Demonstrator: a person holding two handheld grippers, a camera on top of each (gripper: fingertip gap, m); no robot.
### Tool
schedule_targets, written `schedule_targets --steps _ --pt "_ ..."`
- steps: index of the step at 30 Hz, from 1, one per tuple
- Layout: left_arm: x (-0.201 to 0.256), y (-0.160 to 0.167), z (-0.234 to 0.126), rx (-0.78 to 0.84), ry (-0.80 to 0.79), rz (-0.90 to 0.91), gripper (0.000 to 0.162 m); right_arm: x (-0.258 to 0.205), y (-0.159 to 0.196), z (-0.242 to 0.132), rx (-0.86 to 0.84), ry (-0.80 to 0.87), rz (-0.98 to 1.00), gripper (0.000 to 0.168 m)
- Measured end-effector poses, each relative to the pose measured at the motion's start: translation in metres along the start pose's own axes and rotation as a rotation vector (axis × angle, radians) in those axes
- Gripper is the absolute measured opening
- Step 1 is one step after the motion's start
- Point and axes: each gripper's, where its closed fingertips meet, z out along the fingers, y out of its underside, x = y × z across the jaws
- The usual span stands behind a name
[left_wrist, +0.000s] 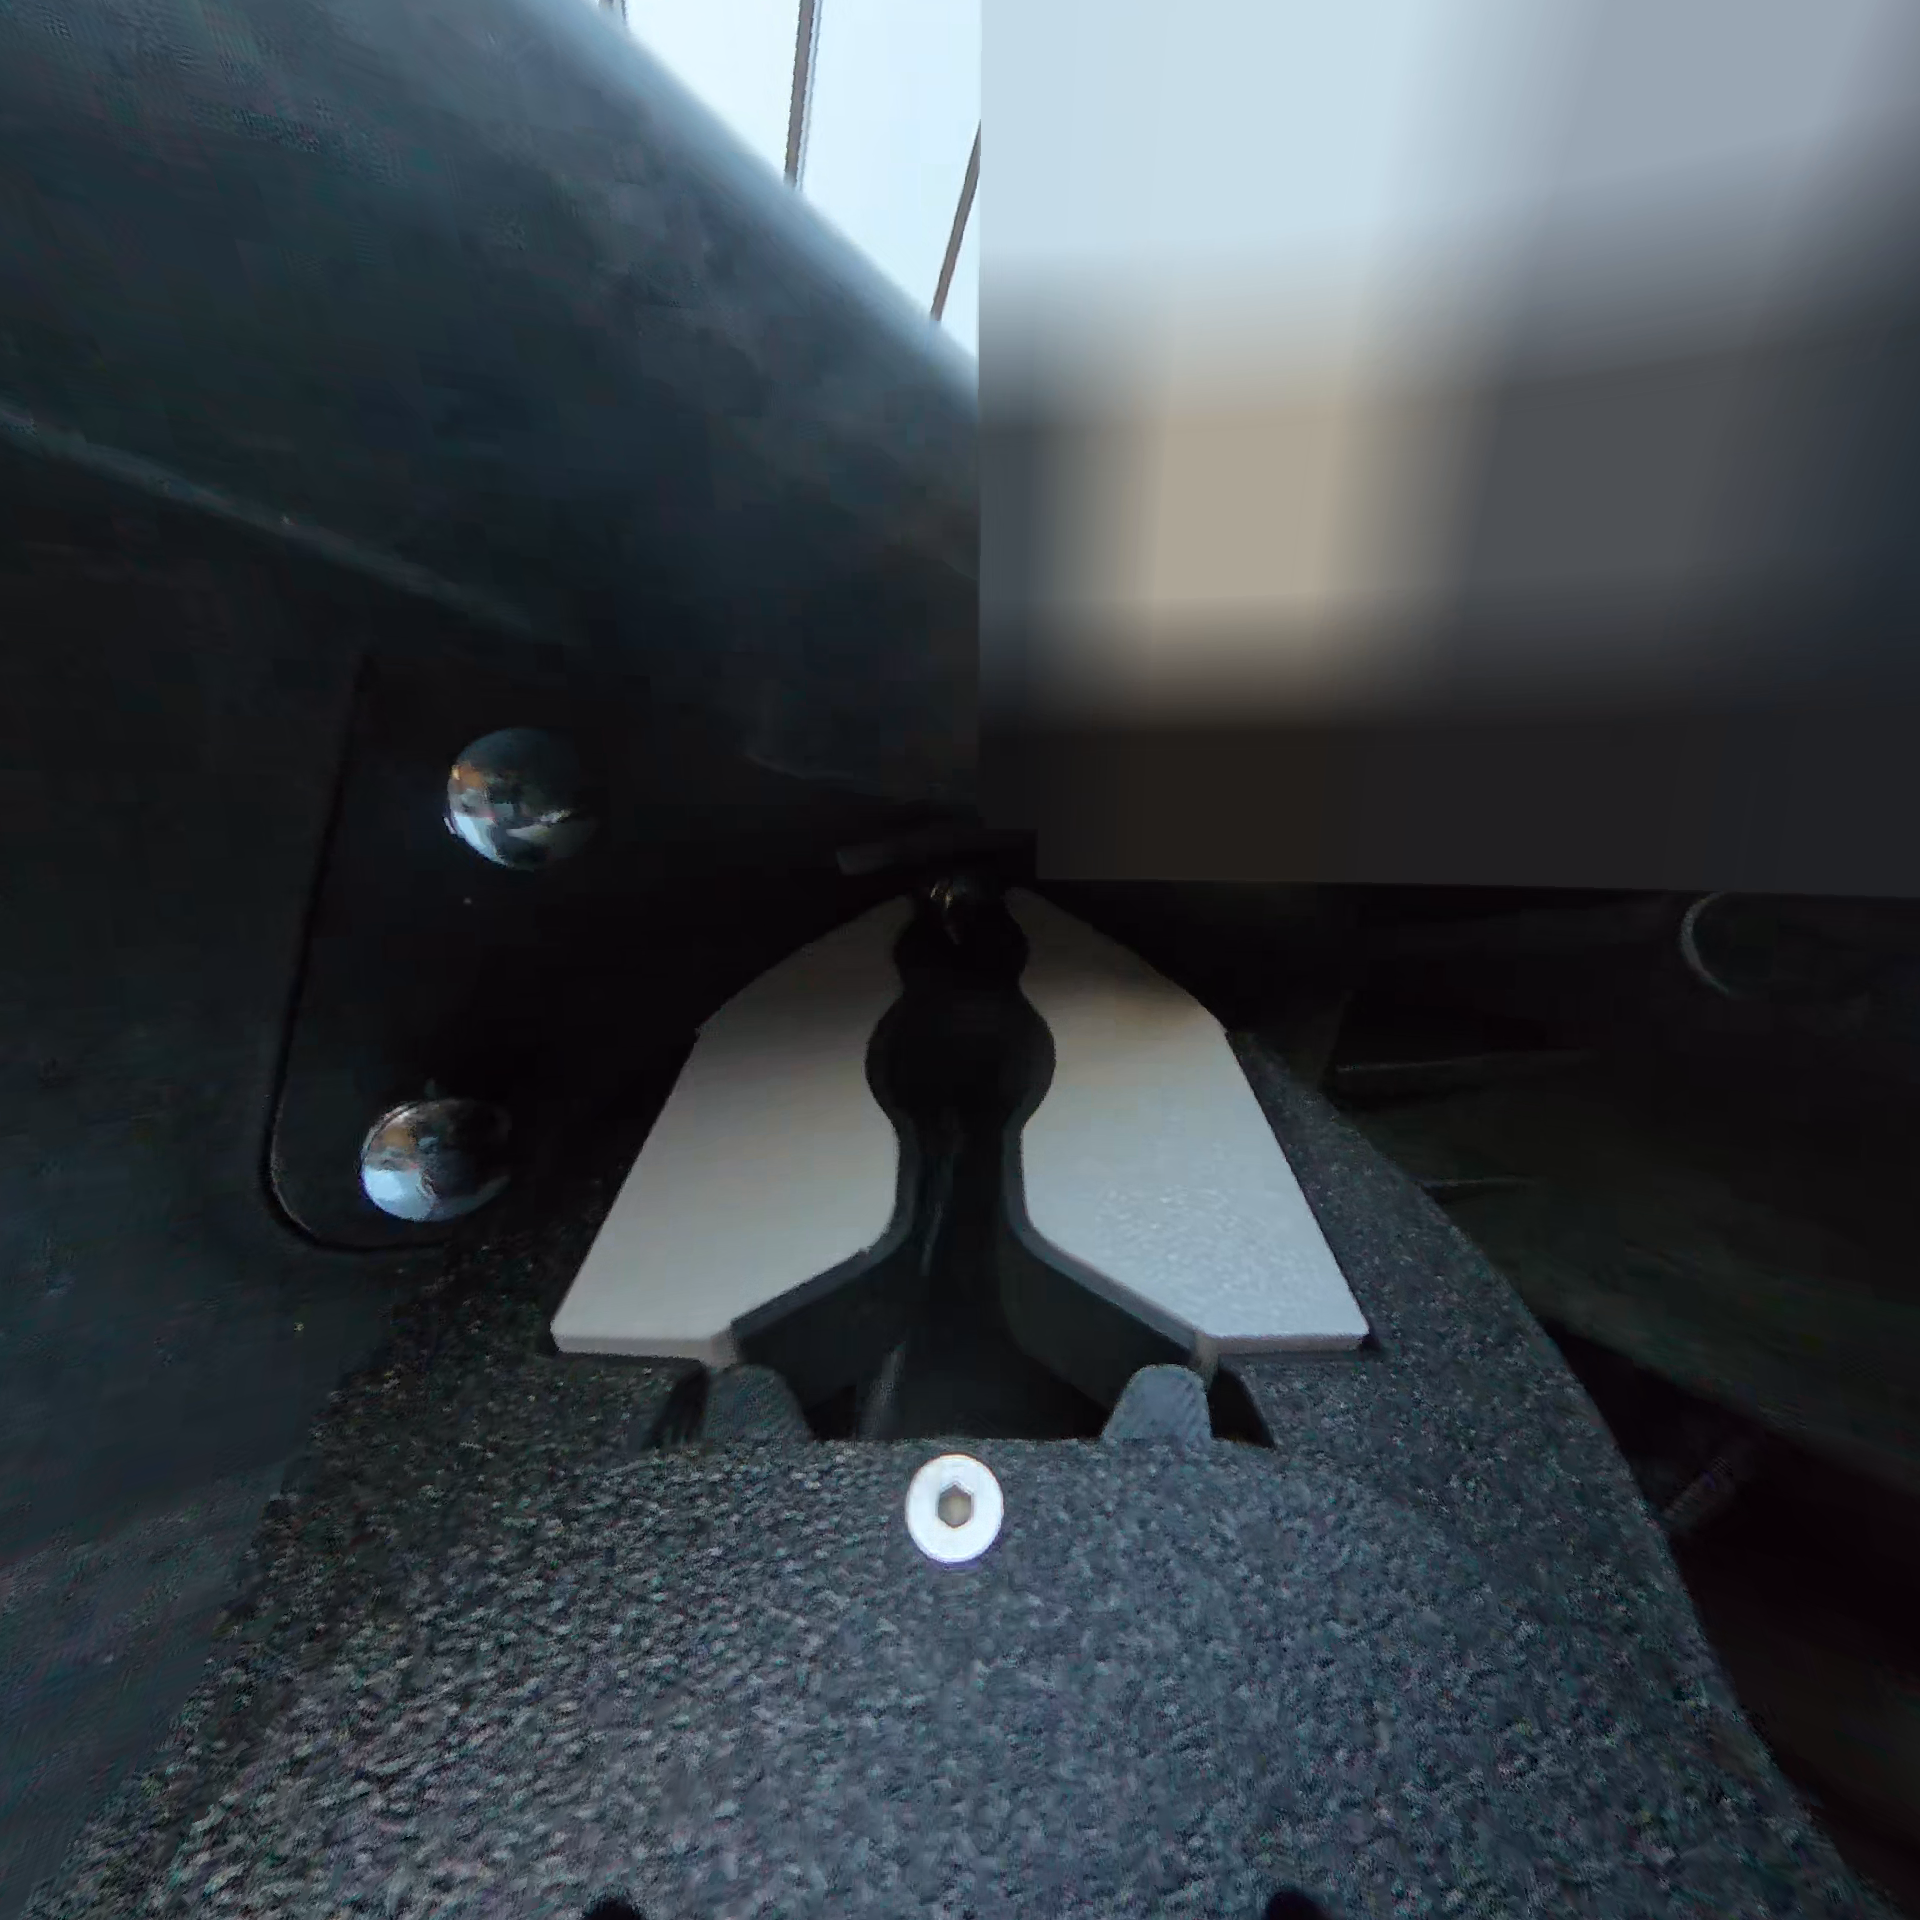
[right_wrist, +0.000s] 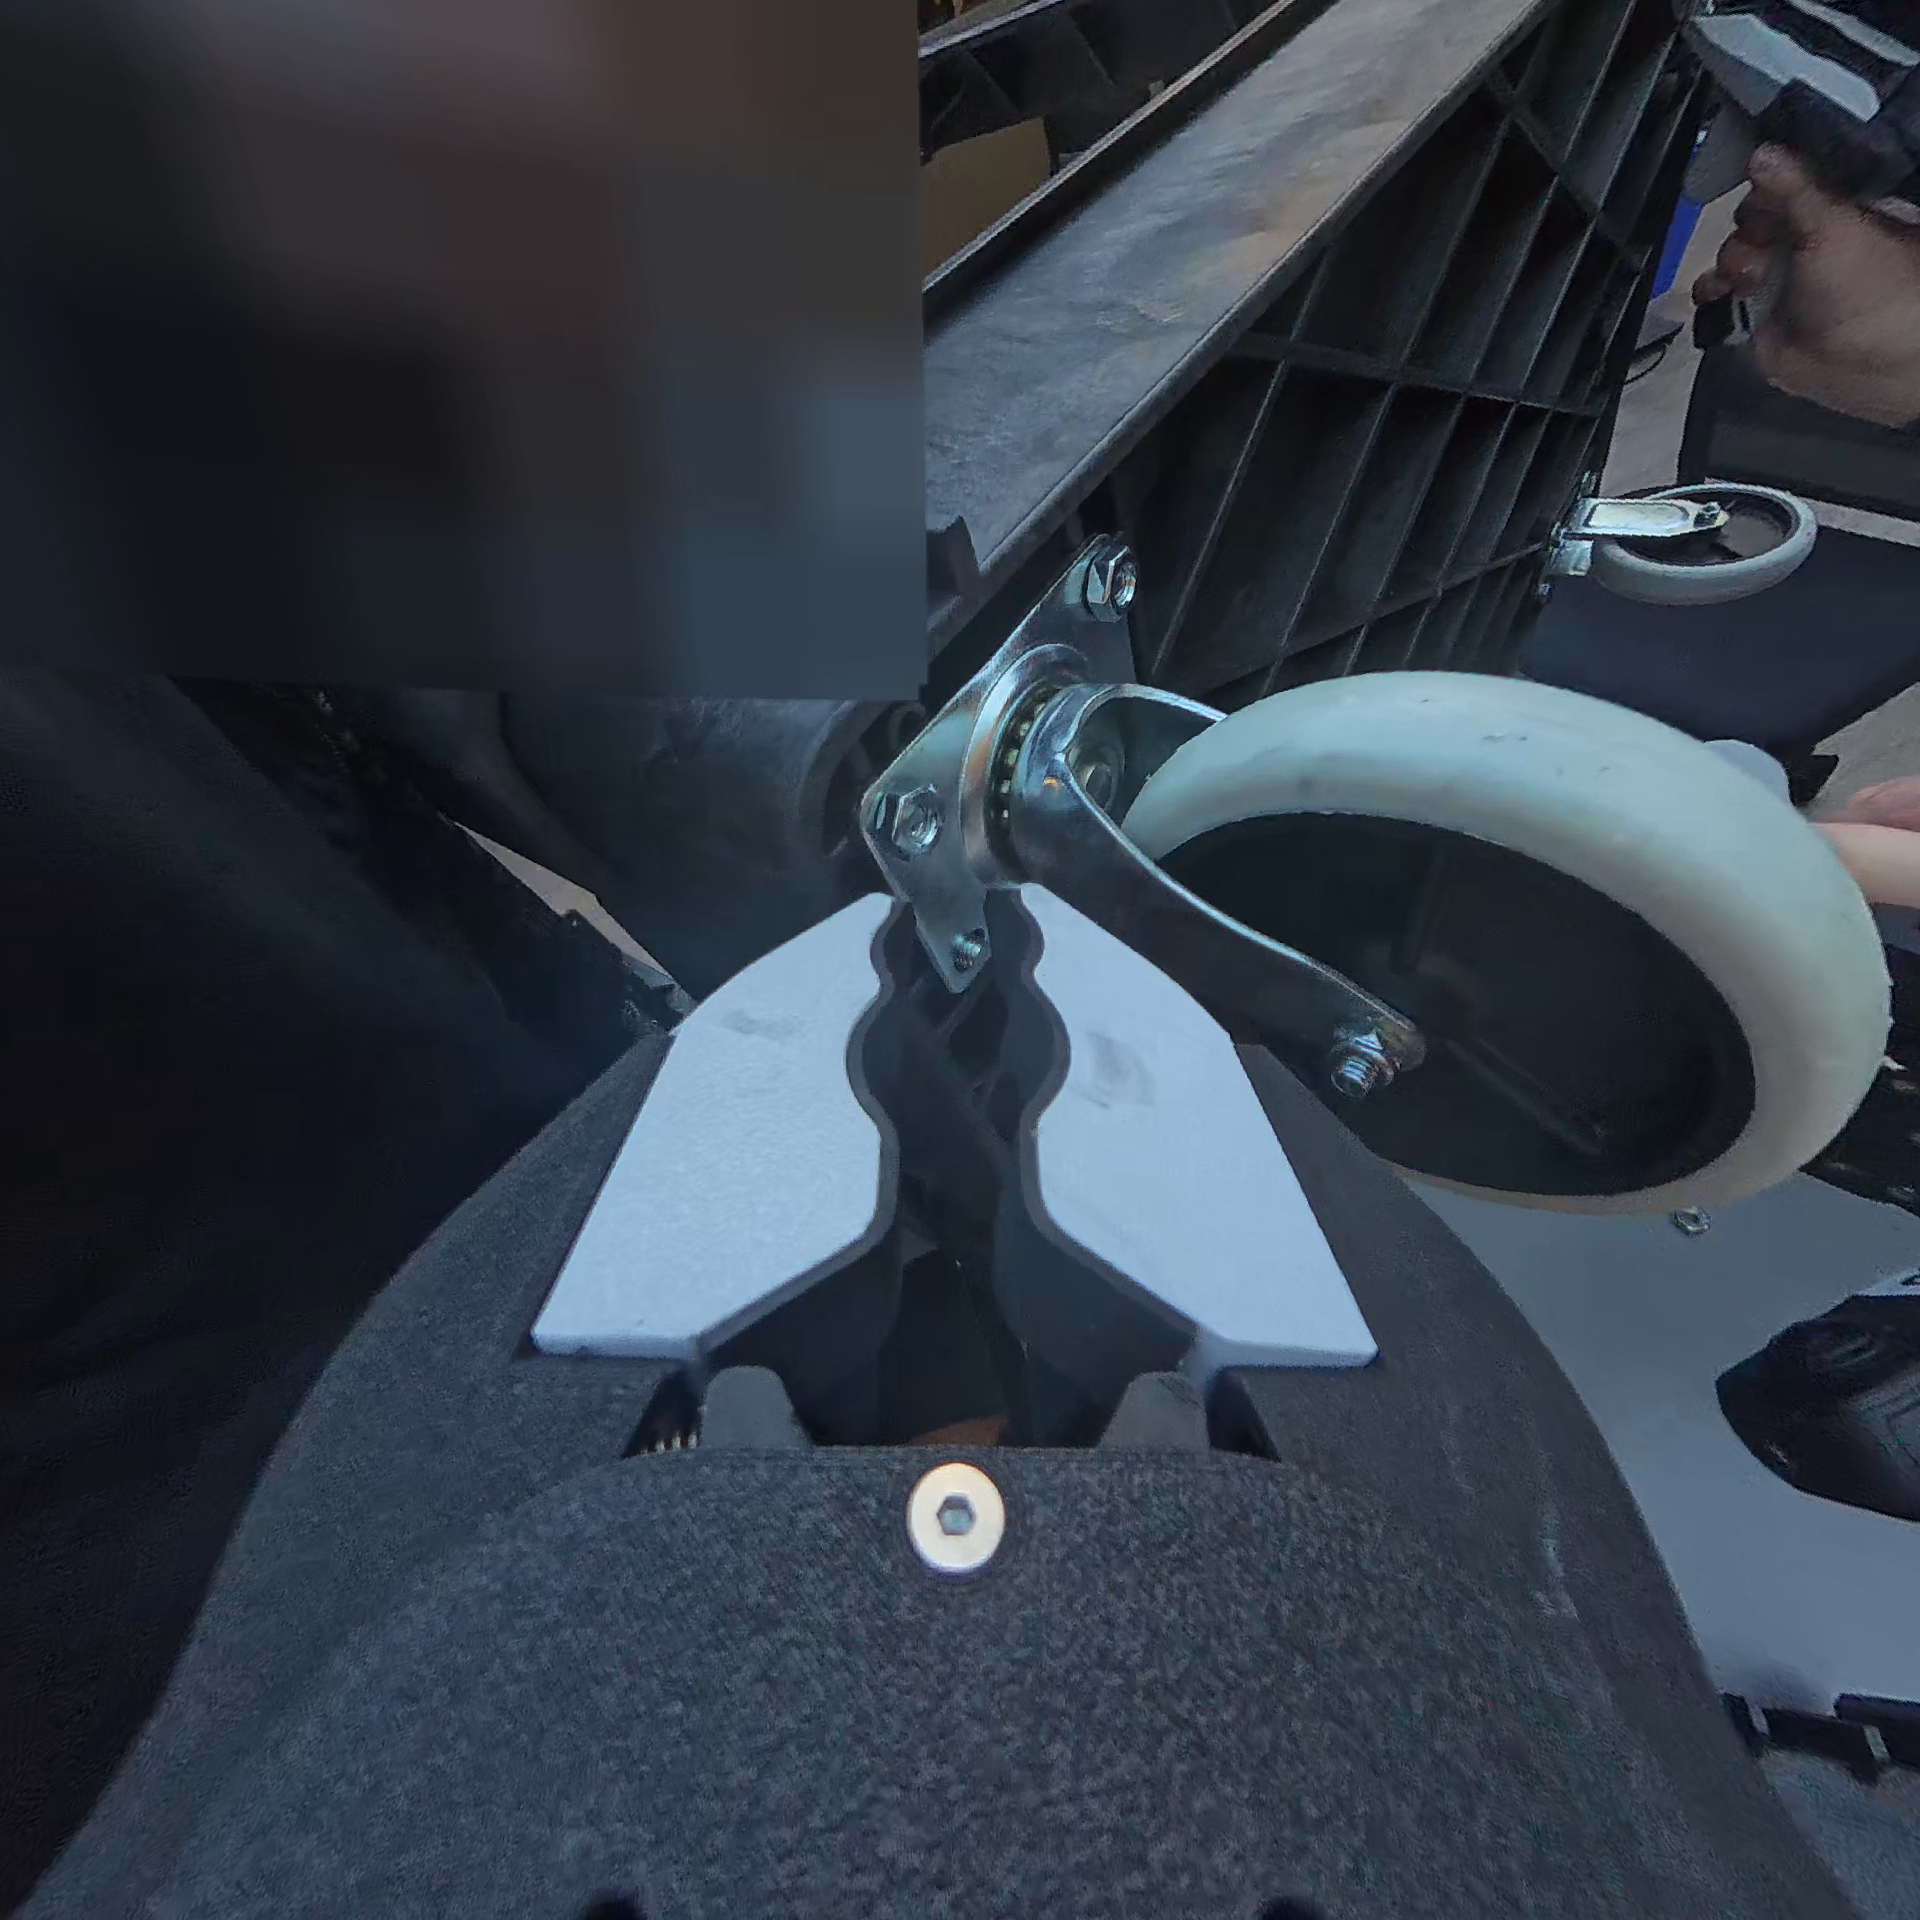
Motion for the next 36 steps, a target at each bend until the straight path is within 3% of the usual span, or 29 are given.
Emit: schedule_targets --steps 12,22,36 --pt "0.001 0.001 -0.003 0.021 0.077 0.060 0.006 0.000 0.000 -0.006 -0.008 0.042 -0.002 0.019" --pt "0.014 0.002 -0.008 0.032 0.207 -0.002 0.000 0.001 -0.001 -0.005 -0.018 0.046 -0.001 0.019" --pt "0.011 0.004 0.003 -0.009 0.232 -0.074 0.000 -0.014 -0.004 -0.005 -0.009 0.026 -0.067 0.019"
